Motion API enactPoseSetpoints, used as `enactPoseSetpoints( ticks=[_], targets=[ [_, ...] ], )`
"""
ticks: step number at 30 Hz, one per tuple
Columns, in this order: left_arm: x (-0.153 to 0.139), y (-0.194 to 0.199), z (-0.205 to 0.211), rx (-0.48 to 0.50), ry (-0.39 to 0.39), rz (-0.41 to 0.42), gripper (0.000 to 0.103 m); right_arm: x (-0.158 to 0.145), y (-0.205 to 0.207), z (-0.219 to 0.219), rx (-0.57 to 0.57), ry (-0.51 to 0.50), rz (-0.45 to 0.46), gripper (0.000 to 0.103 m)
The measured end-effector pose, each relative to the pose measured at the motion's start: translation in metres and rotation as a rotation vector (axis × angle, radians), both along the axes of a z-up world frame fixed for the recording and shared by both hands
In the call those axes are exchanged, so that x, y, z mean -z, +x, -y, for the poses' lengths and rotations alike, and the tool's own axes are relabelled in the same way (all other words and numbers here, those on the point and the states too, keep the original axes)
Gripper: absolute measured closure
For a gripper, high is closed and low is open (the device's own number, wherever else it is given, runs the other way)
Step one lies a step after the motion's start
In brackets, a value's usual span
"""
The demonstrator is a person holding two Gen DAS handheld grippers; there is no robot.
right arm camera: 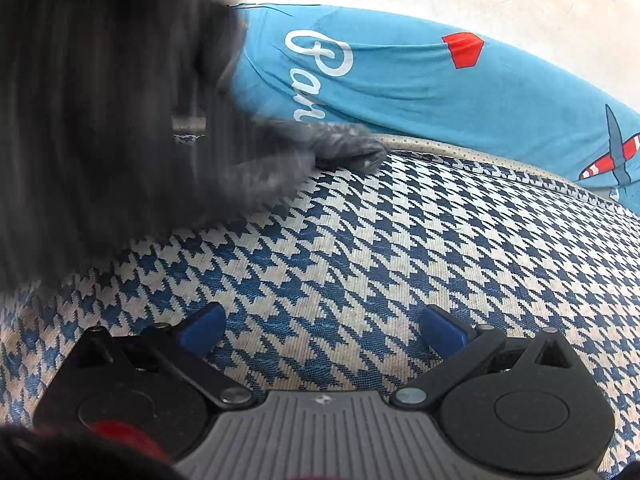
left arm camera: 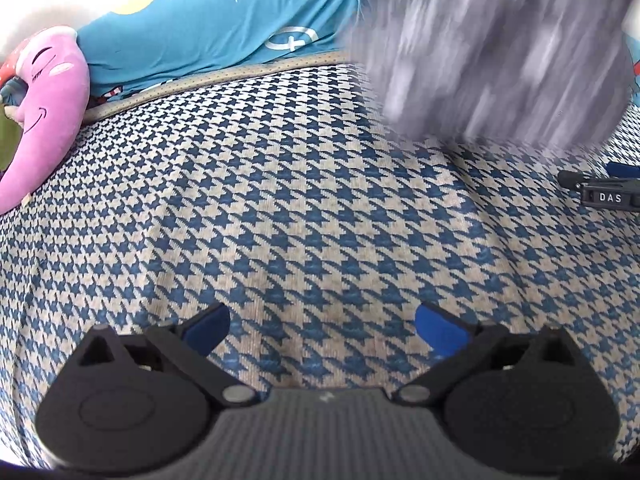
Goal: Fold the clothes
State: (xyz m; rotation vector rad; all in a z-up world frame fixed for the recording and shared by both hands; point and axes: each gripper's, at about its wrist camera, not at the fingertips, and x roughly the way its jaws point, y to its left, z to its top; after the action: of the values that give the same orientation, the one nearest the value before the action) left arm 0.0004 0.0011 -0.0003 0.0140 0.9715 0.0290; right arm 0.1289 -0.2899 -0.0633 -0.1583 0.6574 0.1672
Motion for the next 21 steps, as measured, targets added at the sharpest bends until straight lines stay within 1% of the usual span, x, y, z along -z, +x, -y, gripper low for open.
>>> enactPoseSetpoints(
  ticks=[4, 8, 10, 14, 15, 16, 18, 21],
  targets=[
    [0.001, 0.002, -0.004, 0.003, 0.002, 0.002, 0.0, 0.003, 0.004, -0.005, 0.0, -0.016, 0.004, 0.0],
    [0.004, 0.003, -0.007, 0.007, 0.003, 0.002, 0.0, 0.005, 0.008, -0.007, 0.002, -0.003, 0.001, 0.0],
    [0.009, 0.018, 0.009, -0.035, -0.019, -0.01, 0.0, 0.005, 0.007, -0.01, 0.003, -0.008, 0.002, 0.0],
    [0.01, 0.013, 0.013, -0.053, -0.029, -0.01, 0.0, 0.005, 0.0, -0.011, 0.003, -0.005, 0.002, 0.0],
    [0.01, 0.015, 0.01, -0.064, -0.077, -0.015, 0.0, 0.005, 0.0, -0.011, 0.003, -0.005, 0.002, 0.0],
    [0.008, 0.017, 0.008, -0.079, -0.143, -0.031, 0.0, 0.005, 0.0, -0.012, 0.004, -0.005, 0.002, 0.0],
    [0.009, 0.019, 0.006, -0.09, -0.162, -0.036, 0.0, 0.005, 0.002, -0.014, 0.004, -0.004, 0.002, 0.0],
    [0.01, 0.02, 0.006, -0.102, -0.148, -0.004, 0.0, 0.005, 0.001, -0.013, 0.004, -0.005, 0.002, 0.0]
  ],
)
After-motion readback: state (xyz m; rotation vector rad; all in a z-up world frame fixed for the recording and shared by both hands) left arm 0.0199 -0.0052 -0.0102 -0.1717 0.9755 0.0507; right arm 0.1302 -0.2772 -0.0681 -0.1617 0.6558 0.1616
